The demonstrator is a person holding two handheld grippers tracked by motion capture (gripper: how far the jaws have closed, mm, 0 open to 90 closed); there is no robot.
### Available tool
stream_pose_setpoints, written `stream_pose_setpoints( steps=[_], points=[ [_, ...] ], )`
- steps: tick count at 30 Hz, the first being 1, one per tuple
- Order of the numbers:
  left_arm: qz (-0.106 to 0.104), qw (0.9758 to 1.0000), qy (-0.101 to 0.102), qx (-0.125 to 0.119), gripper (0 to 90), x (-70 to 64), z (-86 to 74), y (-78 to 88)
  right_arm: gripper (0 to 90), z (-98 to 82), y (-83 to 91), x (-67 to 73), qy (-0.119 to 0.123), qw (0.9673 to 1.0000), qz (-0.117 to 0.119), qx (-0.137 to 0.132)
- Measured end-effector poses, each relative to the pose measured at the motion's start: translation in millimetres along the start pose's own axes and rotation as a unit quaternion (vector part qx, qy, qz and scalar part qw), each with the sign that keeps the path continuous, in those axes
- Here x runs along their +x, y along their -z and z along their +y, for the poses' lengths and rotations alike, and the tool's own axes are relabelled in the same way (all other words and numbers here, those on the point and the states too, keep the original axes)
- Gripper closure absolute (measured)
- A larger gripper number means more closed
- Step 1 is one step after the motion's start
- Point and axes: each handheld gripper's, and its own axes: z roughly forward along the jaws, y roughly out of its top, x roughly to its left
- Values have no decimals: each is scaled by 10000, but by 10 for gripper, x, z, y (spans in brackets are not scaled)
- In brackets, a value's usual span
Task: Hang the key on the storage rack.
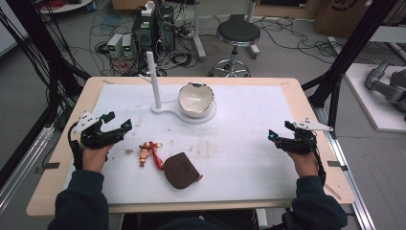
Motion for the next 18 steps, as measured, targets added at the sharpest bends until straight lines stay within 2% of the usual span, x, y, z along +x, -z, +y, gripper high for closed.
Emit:
stream_pose_setpoints(
  steps=[12, 17, 18],
  points=[
    [1, 9999, 9, 115, 227, -65, 5, -21, 221, -16, -9, -23, -21, 10000, -23, 8],
    [-98, 9994, -36, 336, 238, -172, -3, -54, 221, -30, -17, -41, 15, 10000, -26, 36],
    [-100, 9992, -70, 388, 242, -240, -21, -46, 221, -41, -11, -42, 14, 10000, -32, 48]
  ],
)
